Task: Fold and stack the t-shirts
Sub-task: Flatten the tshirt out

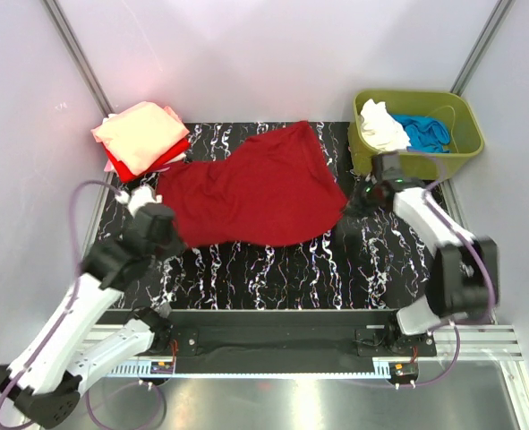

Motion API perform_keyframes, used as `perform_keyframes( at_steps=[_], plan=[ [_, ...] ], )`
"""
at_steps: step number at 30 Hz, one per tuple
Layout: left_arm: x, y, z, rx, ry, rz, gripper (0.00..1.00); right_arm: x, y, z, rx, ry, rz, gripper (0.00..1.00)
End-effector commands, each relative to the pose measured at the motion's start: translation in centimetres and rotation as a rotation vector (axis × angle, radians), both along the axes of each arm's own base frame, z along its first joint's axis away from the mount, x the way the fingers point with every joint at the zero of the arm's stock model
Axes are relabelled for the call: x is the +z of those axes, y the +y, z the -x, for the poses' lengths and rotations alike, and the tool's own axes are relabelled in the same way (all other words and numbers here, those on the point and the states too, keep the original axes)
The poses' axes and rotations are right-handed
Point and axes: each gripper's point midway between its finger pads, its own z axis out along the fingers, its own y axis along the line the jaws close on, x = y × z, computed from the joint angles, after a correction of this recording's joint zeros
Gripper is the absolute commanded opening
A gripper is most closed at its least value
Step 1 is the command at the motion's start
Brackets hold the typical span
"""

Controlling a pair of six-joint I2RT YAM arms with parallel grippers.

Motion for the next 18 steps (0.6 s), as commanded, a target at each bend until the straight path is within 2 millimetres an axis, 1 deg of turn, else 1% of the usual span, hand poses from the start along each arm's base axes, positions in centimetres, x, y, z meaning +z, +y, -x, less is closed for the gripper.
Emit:
perform_keyframes(
  at_steps=[1, 2, 3, 4, 5, 6, 7, 8, 9, 10, 11, 12, 13, 14, 15, 16, 17, 18],
  plan=[
    [7.7, 2.4, 0.9, -0.048, -0.176, -0.060, 0.00, 11.3, -0.8, 1.3, -0.014, -0.235, 0.003, 0.00],
    [9.2, 2.2, 1.0, -0.081, -0.205, -0.054, 0.00, 13.9, -0.9, 1.5, -0.017, -0.294, -0.002, 0.00],
    [12.3, 2.2, 1.0, -0.131, -0.276, -0.063, 0.00, 16.6, -1.3, 3.0, -0.023, -0.354, -0.001, 0.00],
    [13.7, 2.0, 1.0, -0.163, -0.302, -0.067, 0.00, 18.3, -1.6, 3.8, -0.030, -0.392, -0.003, 0.00],
    [14.9, 1.8, 1.3, -0.200, -0.317, -0.069, 0.00, 20.8, -1.9, 4.4, -0.031, -0.455, 0.002, 0.00],
    [17.7, 1.8, 1.3, -0.239, -0.370, -0.086, 0.00, 22.9, -2.4, 6.2, -0.038, -0.508, 0.005, 0.00],
    [19.1, 1.8, 1.4, -0.258, -0.393, -0.093, 0.00, 24.3, -2.7, 7.1, -0.044, -0.544, 0.007, 0.00],
    [20.0, 2.0, 1.9, -0.281, -0.397, -0.106, 0.00, 26.8, -3.0, 8.0, -0.046, -0.606, 0.007, 0.00],
    [23.0, 2.3, 2.2, -0.296, -0.467, -0.111, 0.00, 27.5, -3.4, 9.3, -0.052, -0.615, 0.017, 0.00],
    [24.4, 2.5, 2.5, -0.306, -0.495, -0.115, 0.00, 29.1, -3.6, 10.7, -0.053, -0.660, 0.016, 0.00],
    [25.5, 2.6, 3.1, -0.322, -0.519, -0.115, 0.00, 31.4, -4.1, 11.8, -0.062, -0.719, 0.016, 0.00],
    [28.4, 3.1, 3.8, -0.330, -0.600, -0.108, 0.00, 32.2, -4.5, 13.3, -0.067, -0.739, 0.026, 0.00],
    [29.7, 3.3, 4.3, -0.337, -0.638, -0.102, 0.00, 33.0, -4.8, 14.2, -0.076, -0.759, 0.029, 0.00],
    [30.8, 3.2, 5.0, -0.362, -0.673, -0.090, 0.00, 34.8, -5.2, 15.4, -0.082, -0.809, 0.032, 0.00],
    [32.8, 3.6, 6.0, -0.374, -0.744, -0.082, 0.00, 35.3, -5.7, 16.8, -0.096, -0.827, 0.040, 0.00],
    [33.7, 3.6, 6.6, -0.390, -0.778, -0.072, 0.00, 35.8, -6.0, 17.7, -0.104, -0.846, 0.045, 0.00],
    [34.8, 3.1, 7.3, -0.432, -0.824, -0.047, 0.00, 36.8, -6.3, 18.8, -0.113, -0.881, 0.044, 0.00],
    [35.7, 3.3, 8.4, -0.454, -0.875, -0.037, 0.00, 36.9, -6.8, 20.2, -0.127, -0.895, 0.048, 0.00]
  ],
)
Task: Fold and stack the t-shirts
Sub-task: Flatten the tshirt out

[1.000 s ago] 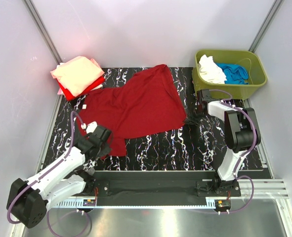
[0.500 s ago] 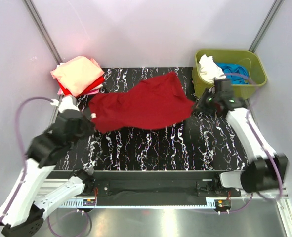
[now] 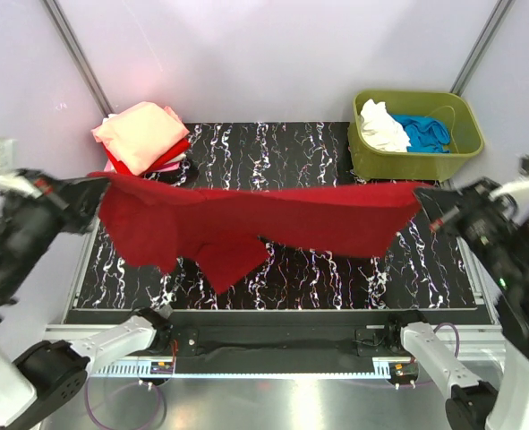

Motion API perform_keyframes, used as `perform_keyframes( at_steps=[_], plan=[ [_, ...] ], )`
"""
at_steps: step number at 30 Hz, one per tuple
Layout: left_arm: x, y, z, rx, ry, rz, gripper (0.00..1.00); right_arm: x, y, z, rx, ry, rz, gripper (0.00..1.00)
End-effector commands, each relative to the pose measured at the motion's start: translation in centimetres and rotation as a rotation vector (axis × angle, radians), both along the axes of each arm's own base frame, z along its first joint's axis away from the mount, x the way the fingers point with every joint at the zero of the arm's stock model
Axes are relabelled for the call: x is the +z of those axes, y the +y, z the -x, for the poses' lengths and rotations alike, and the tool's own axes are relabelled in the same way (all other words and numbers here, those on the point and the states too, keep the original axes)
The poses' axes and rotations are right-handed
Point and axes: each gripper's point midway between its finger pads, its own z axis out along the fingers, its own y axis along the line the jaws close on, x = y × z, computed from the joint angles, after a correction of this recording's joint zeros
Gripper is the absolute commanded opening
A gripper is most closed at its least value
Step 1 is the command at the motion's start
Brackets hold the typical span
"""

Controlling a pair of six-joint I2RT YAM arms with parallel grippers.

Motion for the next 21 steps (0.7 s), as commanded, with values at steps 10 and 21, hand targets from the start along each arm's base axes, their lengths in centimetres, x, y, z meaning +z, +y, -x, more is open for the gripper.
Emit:
perform_keyframes(
  at_steps=[10, 21],
  plan=[
    [7.2, 1.5, 12.6, -0.310, -0.535, 0.029, 0.03, 2.2, -5.9, 10.8, -0.238, -0.185, -0.020, 0.00],
    [11.8, 1.6, 15.7, -0.369, -0.784, -0.021, 0.02, 7.7, -10.7, 10.8, -0.431, -0.346, 0.000, 0.00]
  ],
)
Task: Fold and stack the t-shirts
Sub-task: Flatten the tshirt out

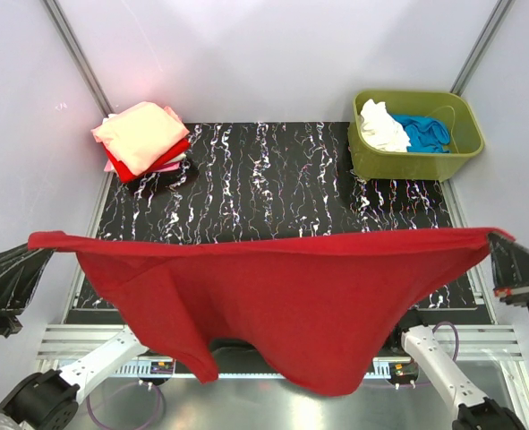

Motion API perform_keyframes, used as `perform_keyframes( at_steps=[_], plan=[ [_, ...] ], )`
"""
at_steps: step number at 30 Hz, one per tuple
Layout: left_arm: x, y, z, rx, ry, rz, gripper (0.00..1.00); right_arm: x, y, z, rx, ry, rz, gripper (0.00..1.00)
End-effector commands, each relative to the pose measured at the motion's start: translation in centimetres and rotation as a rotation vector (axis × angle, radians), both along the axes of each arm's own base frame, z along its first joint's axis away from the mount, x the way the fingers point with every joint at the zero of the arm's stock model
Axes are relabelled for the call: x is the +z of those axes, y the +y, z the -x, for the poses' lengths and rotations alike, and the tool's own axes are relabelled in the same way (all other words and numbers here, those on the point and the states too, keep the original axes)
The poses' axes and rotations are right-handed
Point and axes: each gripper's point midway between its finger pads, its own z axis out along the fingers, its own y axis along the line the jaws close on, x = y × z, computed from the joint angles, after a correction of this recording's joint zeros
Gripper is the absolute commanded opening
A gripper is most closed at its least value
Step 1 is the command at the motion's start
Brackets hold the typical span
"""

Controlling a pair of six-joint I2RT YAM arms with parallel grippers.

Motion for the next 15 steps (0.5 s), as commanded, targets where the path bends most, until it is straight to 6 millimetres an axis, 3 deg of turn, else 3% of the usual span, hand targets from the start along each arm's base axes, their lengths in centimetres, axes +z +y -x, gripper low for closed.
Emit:
perform_keyframes(
  at_steps=[1, 5, 8, 10, 13, 15],
  plan=[
    [5.4, 0.8, 2.2, -0.004, -0.242, 0.051, 0.02, 3.7, -4.1, -0.4, -0.216, -0.108, 0.011, 0.00],
    [6.9, 1.2, 6.1, -0.085, -0.376, 0.082, 0.01, 6.4, -4.7, 2.6, -0.197, -0.254, 0.004, 0.00],
    [7.2, 0.9, 8.8, -0.179, -0.436, 0.091, 0.01, 8.7, -4.4, 6.9, -0.124, -0.448, -0.012, 0.00],
    [7.4, 0.8, 10.2, -0.223, -0.479, 0.089, 0.01, 9.2, -4.6, 8.4, -0.117, -0.502, -0.014, 0.00],
    [7.2, 1.1, 11.1, -0.238, -0.496, 0.104, 0.01, 9.7, -5.2, 9.5, -0.146, -0.533, -0.006, 0.00],
    [7.1, 1.0, 10.8, -0.231, -0.492, 0.101, 0.01, 9.4, -5.7, 9.0, -0.179, -0.508, 0.002, 0.00]
  ],
)
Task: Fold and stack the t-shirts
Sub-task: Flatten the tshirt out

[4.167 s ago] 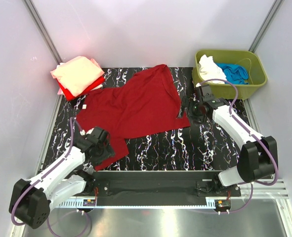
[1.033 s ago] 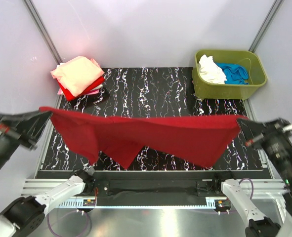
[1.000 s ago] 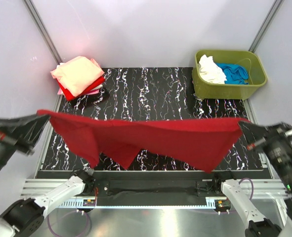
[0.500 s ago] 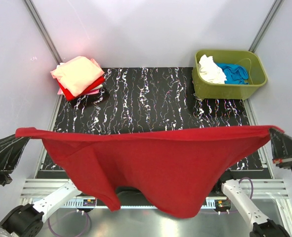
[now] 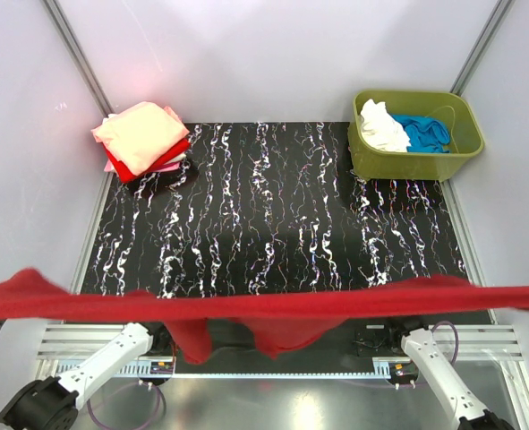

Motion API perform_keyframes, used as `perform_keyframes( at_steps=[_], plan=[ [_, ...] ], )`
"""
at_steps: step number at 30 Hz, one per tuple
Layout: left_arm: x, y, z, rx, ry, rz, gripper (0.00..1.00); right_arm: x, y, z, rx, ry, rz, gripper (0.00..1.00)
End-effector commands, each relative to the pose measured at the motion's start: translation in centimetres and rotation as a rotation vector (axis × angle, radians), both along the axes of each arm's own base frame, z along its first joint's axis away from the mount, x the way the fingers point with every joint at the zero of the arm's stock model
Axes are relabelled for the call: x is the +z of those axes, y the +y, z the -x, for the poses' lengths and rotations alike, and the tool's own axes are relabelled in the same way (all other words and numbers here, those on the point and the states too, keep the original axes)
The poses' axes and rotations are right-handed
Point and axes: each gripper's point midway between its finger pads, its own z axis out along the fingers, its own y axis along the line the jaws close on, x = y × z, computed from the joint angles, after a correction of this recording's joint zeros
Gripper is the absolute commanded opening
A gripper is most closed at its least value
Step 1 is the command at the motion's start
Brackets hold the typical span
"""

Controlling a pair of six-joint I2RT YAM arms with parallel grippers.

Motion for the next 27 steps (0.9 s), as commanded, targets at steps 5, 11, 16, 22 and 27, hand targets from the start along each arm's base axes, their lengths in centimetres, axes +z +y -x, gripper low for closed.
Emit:
perform_keyframes(
  at_steps=[5, 11, 16, 22, 27],
  plan=[
    [0.9, -0.1, -4.3, 0.164, 0.018, 0.008, 0.00, -0.4, -2.7, -6.5, -0.222, 0.137, -0.046, 0.00],
    [-3.9, -0.9, -18.3, 0.508, 0.339, -0.133, 0.00, -6.9, 0.2, -20.4, -0.294, 0.543, 0.064, 0.00],
    [-10.4, -3.4, -29.7, 0.732, 0.540, -0.333, 0.00, -14.8, 2.9, -30.3, -0.342, 0.820, 0.180, 0.00],
    [-22.3, -4.8, -45.3, 0.752, 0.889, -0.524, 0.00, -29.7, 6.7, -41.9, -0.253, 1.202, 0.280, 0.00],
    [-31.9, -3.8, -59.5, 0.815, 1.204, -0.528, 0.30, -37.3, 7.9, -46.7, -0.156, 1.489, 0.294, 0.46]
  ],
)
